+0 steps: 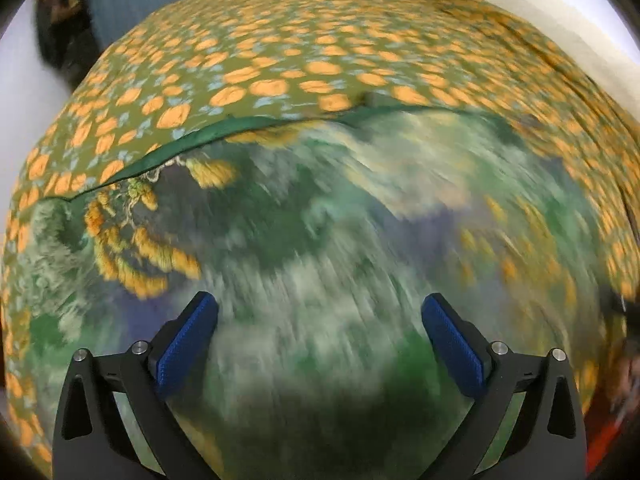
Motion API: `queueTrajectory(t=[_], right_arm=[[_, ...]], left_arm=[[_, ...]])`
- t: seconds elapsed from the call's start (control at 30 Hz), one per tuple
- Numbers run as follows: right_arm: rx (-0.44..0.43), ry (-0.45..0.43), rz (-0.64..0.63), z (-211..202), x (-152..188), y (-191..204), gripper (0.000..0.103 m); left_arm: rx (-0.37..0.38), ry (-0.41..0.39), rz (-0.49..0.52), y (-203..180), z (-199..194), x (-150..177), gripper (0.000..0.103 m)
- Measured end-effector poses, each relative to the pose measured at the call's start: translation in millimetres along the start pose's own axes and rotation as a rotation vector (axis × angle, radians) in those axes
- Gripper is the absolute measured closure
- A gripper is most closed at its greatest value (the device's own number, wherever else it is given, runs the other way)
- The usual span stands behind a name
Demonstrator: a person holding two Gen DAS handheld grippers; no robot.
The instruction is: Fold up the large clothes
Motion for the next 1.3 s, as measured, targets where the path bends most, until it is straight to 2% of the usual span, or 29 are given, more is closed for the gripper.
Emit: queueTrajectory(t=[0.13,0.27,0.37,0.47,0.53,0.6,0.67,0.7,0.73,0.8,0.87,0.93,1.0,1.1,1.17,1.23,1.27,1.3], right_arm=[[0.009,0.023,-0.032,1.9,4.2,3.8,0.022],[0.028,0.027,-0.007,8.1,6.0,5.0,0.02],[0.0,0.036,0.042,1.5,9.1,5.3,0.02],[-0.015,0.047,0.054,2.6,18.5,2.1,0.02],[-0.017,0.049,0.092,14.1,17.4,0.7,0.019],[-0.052,0.02,0.163,18.0,11.2,-1.3,0.02],[-0.054,-0.03,0.243,13.7,6.3,-5.8,0.039],[-0.045,-0.051,0.235,9.2,5.5,-4.7,0.054],[-0.031,-0.078,0.196,1.7,5.1,1.0,0.061],[0.022,-0.15,0.059,-18.7,6.0,24.1,0.066],[0.063,-0.227,-0.079,-39.3,8.5,54.0,0.066],[0.088,-0.306,-0.221,-59.9,11.9,91.4,0.067],[0.116,-0.37,-0.344,-72.9,15.1,124.9,0.067],[0.153,-0.449,-0.537,-86.2,28.0,173.2,0.067],[0.185,-0.477,-0.657,-87.6,39.7,199.4,0.067],[0.209,-0.499,-0.79,-84.9,57.9,230.7,0.067],[0.212,-0.508,-0.83,-84.0,65.9,240.1,0.067],[0.217,-0.526,-0.897,-83.2,78.5,254.4,0.067]], left_arm=[[-0.022,0.006,0.058,0.1,10.5,26.6,0.0],[-0.024,-0.006,0.058,-0.3,17.4,23.2,0.0],[-0.014,0.009,0.027,-1.3,-4.6,17.9,0.001],[0.047,-0.048,0.012,-7.9,-27.9,20.6,0.001],[0.081,-0.006,0.049,-20.5,-16.6,27.3,0.001],[0.037,0.028,0.105,-27.9,1.4,36.5,0.0],[0.036,0.018,0.112,-26.9,5.2,39.2,0.0],[0.05,0.022,0.092,-25.0,3.2,37.3,0.0],[0.052,0.037,0.073,-23.5,-1.8,33.3,0.001],[0.034,0.034,0.066,-24.6,-22.6,20.8,0.008],[0.05,-0.007,0.092,-33.9,-52.8,3.6,0.008],[0.118,-0.051,0.128,-54.9,-85.4,-16.3,0.007],[0.237,-0.067,0.168,-82.8,-114.6,-35.8,0.003],[0.371,-0.022,0.207,-116.0,-133.0,-54.5,0.001],[0.419,0.017,0.203,-124.3,-134.9,-63.3,0.001],[0.408,0.066,0.223,-131.1,-127.1,-69.2,0.001],[0.377,0.079,0.238,-129.8,-124.0,-68.3,0.001],[0.311,0.09,0.253,-128.9,-118.7,-68.2,0.001]])
Point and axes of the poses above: each gripper's, at about its wrist camera, not at the fingertips, and z roughly the way its jaws point, y to its left, x to its underside, the point moved 4 cm from there along z, roughly the way its jaws point, and after that the axes turned 9 degrees about x, right-handed, at the moved point
